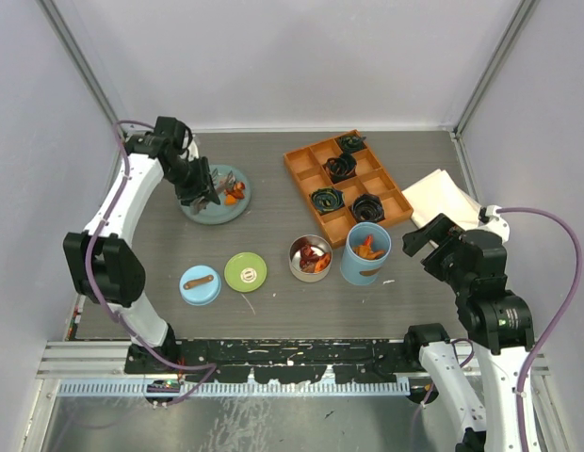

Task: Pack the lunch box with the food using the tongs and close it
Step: Pick up the fake food from the plate.

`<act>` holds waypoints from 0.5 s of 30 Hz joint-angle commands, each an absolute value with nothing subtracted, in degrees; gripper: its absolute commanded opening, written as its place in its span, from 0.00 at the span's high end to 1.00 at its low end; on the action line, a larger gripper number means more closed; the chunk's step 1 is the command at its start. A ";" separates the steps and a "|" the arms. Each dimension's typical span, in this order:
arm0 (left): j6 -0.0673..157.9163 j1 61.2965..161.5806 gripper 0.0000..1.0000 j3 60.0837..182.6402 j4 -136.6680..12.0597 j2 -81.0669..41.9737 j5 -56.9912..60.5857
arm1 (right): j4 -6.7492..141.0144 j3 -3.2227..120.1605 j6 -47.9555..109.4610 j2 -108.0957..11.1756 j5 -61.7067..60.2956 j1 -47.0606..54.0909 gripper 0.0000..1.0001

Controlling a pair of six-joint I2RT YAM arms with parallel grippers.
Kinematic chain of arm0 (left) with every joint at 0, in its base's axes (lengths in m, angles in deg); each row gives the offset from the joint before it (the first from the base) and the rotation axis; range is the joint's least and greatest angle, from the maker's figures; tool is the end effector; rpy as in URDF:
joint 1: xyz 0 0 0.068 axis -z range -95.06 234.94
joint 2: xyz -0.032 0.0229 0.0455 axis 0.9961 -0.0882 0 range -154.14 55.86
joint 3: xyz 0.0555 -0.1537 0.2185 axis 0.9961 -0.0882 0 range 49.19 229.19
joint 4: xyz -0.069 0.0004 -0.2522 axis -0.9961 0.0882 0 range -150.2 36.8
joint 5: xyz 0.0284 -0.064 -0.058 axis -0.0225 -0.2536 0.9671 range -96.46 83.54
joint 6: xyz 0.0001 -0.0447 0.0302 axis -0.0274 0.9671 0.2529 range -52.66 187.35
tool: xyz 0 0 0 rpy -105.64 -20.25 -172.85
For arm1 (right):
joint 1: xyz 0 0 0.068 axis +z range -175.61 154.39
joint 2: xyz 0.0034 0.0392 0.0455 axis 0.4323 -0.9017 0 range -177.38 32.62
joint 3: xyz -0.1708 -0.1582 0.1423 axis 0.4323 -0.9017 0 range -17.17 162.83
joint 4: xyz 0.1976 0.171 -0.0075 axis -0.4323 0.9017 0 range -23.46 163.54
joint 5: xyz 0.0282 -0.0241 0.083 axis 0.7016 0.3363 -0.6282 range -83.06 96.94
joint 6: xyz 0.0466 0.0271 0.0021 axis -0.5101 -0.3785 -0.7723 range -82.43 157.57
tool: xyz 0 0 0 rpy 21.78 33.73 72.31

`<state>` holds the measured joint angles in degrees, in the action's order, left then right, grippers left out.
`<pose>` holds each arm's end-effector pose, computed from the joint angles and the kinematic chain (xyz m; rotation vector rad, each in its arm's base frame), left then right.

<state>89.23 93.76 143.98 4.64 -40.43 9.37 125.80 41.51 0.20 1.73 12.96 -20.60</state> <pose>0.3333 -0.0617 0.3304 -0.2350 2.7609 -0.5249 0.0756 0.0028 0.3591 0.6548 2.0314 0.3274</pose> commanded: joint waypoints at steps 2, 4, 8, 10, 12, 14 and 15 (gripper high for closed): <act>89.67 90.82 0.59 146.13 2.00 -41.99 6.40 | 124.97 43.36 1.04 0.77 14.73 -20.78 0.00; 89.99 89.69 0.59 144.96 1.16 -42.07 6.56 | 124.65 43.18 1.09 0.56 14.69 -20.78 0.00; 90.46 88.10 0.59 143.18 -1.17 -42.78 8.63 | 123.92 42.75 1.09 -0.17 14.04 -20.78 0.00; 90.67 87.81 0.59 142.99 -1.84 -43.62 9.96 | 123.76 42.69 1.09 -0.57 13.88 -20.78 0.00; 90.99 87.62 0.60 142.76 -2.34 -44.39 12.17 | 123.59 42.55 1.09 -0.69 13.88 -20.82 0.00; 91.30 87.53 0.60 142.40 -2.70 -45.09 13.61 | 123.50 42.45 1.09 -0.62 13.88 -20.78 0.00; 91.47 87.49 0.60 142.05 -3.03 -45.23 14.51 | 123.49 42.31 1.09 -0.60 13.88 -20.78 0.00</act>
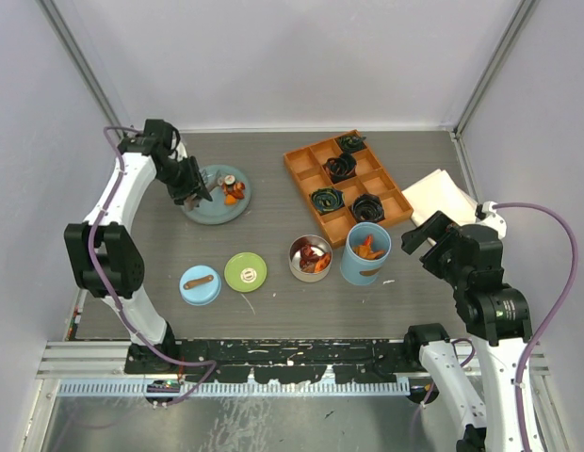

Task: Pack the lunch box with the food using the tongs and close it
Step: Pick up the fake food from the plate.

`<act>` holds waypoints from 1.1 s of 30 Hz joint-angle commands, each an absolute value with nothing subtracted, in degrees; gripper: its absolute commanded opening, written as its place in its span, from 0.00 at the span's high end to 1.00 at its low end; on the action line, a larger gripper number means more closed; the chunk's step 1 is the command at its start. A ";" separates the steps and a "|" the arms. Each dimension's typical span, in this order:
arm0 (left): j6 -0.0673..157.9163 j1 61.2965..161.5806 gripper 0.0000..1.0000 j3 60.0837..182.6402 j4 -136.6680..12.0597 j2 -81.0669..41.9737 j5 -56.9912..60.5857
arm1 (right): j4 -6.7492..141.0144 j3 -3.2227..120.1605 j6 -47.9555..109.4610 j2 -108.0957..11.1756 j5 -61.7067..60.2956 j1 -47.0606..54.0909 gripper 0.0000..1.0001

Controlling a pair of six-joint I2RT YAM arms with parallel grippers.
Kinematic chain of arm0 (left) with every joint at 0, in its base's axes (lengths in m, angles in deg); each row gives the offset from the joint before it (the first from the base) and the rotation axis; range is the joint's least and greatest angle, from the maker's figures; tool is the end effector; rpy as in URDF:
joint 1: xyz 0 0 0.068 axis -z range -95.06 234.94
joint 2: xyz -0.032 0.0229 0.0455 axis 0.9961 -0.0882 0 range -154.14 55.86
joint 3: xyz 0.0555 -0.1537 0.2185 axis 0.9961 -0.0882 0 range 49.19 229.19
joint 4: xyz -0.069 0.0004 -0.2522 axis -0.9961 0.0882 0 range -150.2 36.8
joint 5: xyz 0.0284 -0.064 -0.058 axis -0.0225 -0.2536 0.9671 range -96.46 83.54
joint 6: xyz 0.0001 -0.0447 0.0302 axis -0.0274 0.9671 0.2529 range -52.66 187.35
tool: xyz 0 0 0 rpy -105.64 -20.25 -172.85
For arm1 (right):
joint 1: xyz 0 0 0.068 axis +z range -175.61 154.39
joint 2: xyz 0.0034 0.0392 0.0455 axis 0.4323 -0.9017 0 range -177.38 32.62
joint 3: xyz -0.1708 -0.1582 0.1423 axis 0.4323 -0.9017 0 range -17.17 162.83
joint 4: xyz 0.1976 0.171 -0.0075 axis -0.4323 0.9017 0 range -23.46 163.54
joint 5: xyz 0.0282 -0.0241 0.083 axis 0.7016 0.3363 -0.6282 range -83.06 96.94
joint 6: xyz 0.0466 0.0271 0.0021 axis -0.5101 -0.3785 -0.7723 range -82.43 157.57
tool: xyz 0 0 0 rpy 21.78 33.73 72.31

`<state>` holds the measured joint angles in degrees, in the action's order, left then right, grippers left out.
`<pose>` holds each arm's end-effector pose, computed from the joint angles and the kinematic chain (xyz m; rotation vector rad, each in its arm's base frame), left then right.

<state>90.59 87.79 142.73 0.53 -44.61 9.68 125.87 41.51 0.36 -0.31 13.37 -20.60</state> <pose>0.3585 -0.0279 0.3031 -0.4159 2.7518 -0.5083 0.0842 0.0033 0.3569 0.6638 2.0647 0.3050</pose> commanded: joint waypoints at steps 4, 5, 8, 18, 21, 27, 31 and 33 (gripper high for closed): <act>92.24 87.44 0.61 140.13 -4.35 -45.48 17.56 | 123.48 41.80 0.99 -0.26 13.97 -20.78 0.00; 92.42 87.48 0.61 139.44 -4.62 -45.37 17.58 | 123.49 41.71 1.00 -0.18 13.97 -20.78 0.00; 92.56 87.40 0.62 138.94 -4.55 -45.68 16.57 | 123.56 41.49 1.00 0.01 14.05 -20.79 0.00; 93.45 87.01 0.66 138.86 -5.93 -47.56 15.82 | 123.58 41.47 1.09 -0.08 14.23 -20.79 0.00; 93.62 86.96 0.67 138.71 -6.42 -48.10 16.11 | 123.58 41.58 1.07 -0.03 14.23 -20.79 0.00; 93.85 86.39 0.74 137.29 -7.28 -47.68 17.23 | 123.79 41.51 0.89 0.36 14.23 -20.78 0.00; 93.89 85.89 0.82 136.74 -7.34 -45.63 17.27 | 123.89 41.70 0.81 0.52 14.01 -20.79 0.00; 93.89 85.44 0.84 136.57 -7.15 -44.34 16.87 | 124.08 41.86 0.83 0.61 13.97 -20.78 0.00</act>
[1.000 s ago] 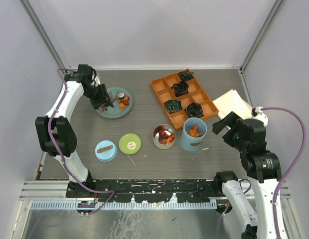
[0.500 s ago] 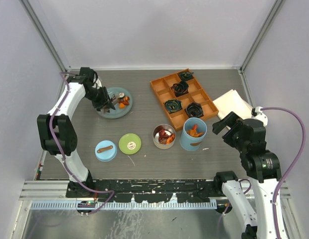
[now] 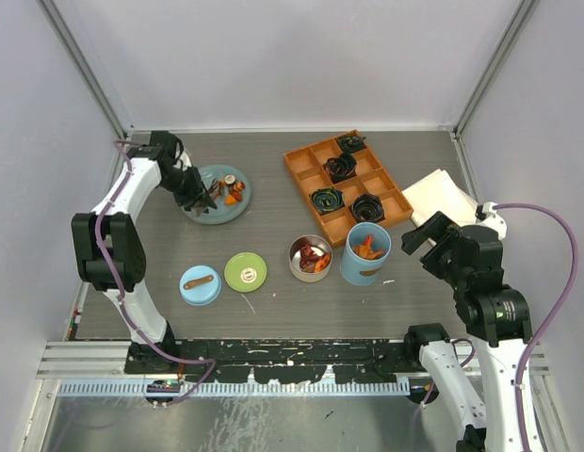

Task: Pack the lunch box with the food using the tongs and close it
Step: Pick up the fake food from the plate.

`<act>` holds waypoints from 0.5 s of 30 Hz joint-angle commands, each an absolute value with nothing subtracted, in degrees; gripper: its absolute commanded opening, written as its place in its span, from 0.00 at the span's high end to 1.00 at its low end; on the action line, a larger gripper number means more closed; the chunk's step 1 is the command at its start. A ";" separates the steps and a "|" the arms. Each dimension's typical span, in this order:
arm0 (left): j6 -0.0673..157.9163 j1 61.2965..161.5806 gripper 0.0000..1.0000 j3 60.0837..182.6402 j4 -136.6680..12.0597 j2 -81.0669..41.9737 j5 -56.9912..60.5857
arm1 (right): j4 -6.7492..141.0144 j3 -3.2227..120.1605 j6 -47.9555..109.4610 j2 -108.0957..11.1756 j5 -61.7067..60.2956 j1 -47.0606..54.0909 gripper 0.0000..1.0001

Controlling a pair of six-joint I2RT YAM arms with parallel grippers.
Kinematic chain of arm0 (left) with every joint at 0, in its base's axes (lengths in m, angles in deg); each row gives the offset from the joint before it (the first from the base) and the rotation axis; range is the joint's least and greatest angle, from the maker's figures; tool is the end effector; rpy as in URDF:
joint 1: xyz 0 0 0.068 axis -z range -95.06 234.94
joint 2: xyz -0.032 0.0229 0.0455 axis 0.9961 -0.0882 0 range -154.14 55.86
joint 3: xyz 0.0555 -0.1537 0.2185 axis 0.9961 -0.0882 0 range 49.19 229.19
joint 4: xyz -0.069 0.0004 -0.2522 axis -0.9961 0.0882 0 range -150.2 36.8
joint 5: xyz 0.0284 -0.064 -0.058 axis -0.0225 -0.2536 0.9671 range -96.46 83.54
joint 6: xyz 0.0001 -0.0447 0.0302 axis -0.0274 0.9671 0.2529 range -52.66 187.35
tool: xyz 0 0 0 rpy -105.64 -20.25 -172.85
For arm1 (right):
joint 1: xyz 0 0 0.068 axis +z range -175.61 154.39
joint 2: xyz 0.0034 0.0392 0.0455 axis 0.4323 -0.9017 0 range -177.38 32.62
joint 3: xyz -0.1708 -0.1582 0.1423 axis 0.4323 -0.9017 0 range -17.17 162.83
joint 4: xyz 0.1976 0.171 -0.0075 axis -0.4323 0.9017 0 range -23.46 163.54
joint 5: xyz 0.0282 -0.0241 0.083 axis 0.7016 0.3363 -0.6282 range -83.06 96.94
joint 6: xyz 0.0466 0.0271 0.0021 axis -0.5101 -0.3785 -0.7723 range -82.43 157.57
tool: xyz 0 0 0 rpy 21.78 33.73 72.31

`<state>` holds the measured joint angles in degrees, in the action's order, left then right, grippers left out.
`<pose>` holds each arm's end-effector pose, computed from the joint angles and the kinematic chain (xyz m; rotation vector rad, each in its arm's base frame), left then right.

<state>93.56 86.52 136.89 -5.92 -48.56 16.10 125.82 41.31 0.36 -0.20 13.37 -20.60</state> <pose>0.3718 -0.0241 0.2551 -0.5135 2.7964 -0.6644 0.0841 0.0033 0.3561 0.6640 2.0653 0.3048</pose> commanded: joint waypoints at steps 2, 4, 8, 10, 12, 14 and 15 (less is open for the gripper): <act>93.62 84.96 0.86 136.47 -6.59 -42.92 16.13 | 124.22 41.98 0.83 0.71 14.04 -20.78 0.00; 93.27 84.64 0.87 136.39 -5.84 -41.38 15.35 | 124.28 42.04 0.76 0.93 13.97 -20.78 0.00; 92.50 84.67 0.87 136.34 -4.57 -38.43 16.32 | 124.28 41.82 0.61 1.24 13.84 -20.78 0.00; 92.48 84.72 0.87 135.77 -4.50 -36.95 19.30 | 124.28 41.77 0.56 1.33 13.63 -20.78 0.00; 92.58 85.20 0.87 134.97 -4.52 -35.20 22.47 | 124.28 41.77 0.48 1.40 13.46 -20.82 0.00; 91.88 86.75 0.87 134.57 -4.17 -33.24 23.95 | 124.22 41.69 0.39 1.49 13.36 -20.78 0.00; 91.73 88.74 0.87 134.41 -3.69 -32.30 24.40 | 124.25 41.68 0.23 1.63 13.31 -20.78 0.00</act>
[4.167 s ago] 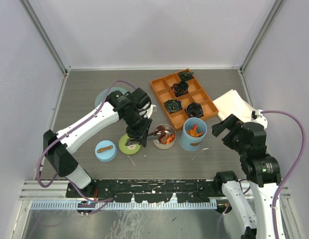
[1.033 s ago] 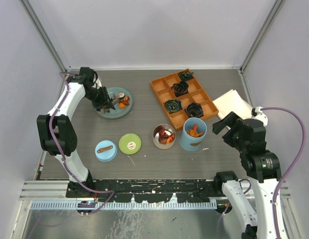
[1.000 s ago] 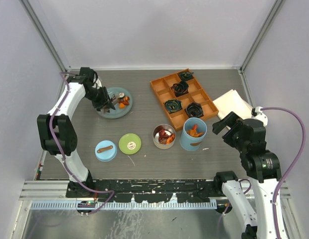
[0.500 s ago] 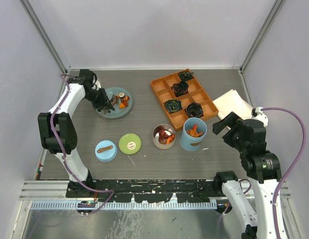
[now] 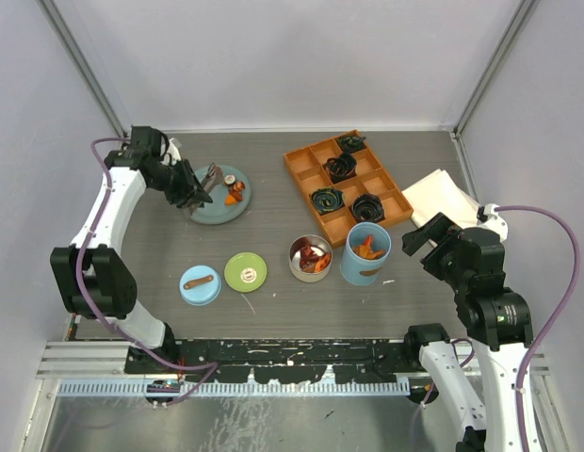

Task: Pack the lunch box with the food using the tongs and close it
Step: Pick up the fake food from the plate, then place the fake food in the packing box.

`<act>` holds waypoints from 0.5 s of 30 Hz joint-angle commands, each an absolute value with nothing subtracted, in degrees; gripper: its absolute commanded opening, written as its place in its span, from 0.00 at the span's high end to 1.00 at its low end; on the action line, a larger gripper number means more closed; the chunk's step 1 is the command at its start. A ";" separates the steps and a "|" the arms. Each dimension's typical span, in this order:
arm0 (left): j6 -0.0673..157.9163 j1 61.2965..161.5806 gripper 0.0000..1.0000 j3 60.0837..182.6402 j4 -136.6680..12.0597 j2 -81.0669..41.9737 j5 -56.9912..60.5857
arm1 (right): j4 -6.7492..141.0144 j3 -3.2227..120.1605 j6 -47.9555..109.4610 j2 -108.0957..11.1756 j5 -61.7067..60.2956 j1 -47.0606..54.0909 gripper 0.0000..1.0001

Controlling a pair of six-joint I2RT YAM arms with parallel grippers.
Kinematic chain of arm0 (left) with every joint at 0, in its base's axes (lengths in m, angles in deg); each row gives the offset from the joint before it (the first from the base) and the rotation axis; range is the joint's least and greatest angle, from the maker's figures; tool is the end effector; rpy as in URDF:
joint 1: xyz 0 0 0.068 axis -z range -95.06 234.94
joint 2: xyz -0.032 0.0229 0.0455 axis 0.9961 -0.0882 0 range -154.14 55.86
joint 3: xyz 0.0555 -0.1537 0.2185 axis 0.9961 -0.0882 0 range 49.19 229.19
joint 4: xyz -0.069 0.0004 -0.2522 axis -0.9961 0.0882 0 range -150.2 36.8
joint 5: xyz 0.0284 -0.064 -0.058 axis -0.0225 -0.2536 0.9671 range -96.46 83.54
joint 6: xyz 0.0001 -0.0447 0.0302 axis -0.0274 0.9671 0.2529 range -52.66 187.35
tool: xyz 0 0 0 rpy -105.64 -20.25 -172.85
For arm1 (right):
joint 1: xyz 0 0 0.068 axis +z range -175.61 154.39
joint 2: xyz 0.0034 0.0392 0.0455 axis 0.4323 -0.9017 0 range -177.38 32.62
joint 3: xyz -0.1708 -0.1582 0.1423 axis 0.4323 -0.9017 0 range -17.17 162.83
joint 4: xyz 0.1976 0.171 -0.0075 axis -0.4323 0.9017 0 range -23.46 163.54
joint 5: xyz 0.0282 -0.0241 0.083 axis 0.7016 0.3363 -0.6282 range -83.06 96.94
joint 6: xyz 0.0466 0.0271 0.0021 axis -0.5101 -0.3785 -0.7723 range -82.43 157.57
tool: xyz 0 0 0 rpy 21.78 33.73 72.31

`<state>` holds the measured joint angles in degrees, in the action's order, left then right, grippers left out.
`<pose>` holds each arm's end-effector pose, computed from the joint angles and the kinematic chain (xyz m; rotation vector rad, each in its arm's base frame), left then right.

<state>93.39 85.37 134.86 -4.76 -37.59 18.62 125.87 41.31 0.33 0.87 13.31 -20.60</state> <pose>0.3344 -0.0177 0.3085 -0.4584 2.6604 -0.7307 0.0796 0.0029 0.3571 0.6600 2.0486 0.3127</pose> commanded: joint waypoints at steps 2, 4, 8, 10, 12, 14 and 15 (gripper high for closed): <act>91.69 93.39 0.86 134.35 -2.95 -30.86 25.94 | 124.21 41.55 0.06 1.80 13.26 -20.78 0.00; 92.21 99.17 0.87 134.46 -2.56 -30.20 27.69 | 124.14 41.48 0.02 1.86 13.07 -20.80 0.00; 94.33 108.54 0.87 134.05 -2.45 -28.97 28.19 | 124.52 41.63 0.04 1.89 12.75 -20.78 0.00; 95.19 111.86 0.86 133.24 -2.44 -28.24 28.53 | 124.62 41.76 0.04 2.24 12.90 -20.81 0.00; 95.54 114.84 0.86 132.28 -2.17 -27.54 29.12 | 124.67 41.90 -0.01 2.51 13.00 -20.78 0.00; 95.41 117.76 0.86 131.39 -0.97 -27.02 29.15 | 124.69 42.02 -0.05 2.56 12.93 -20.78 0.00; 95.20 119.09 0.86 131.05 -0.17 -26.76 28.67 | 124.66 42.04 -0.06 2.56 12.85 -20.79 0.00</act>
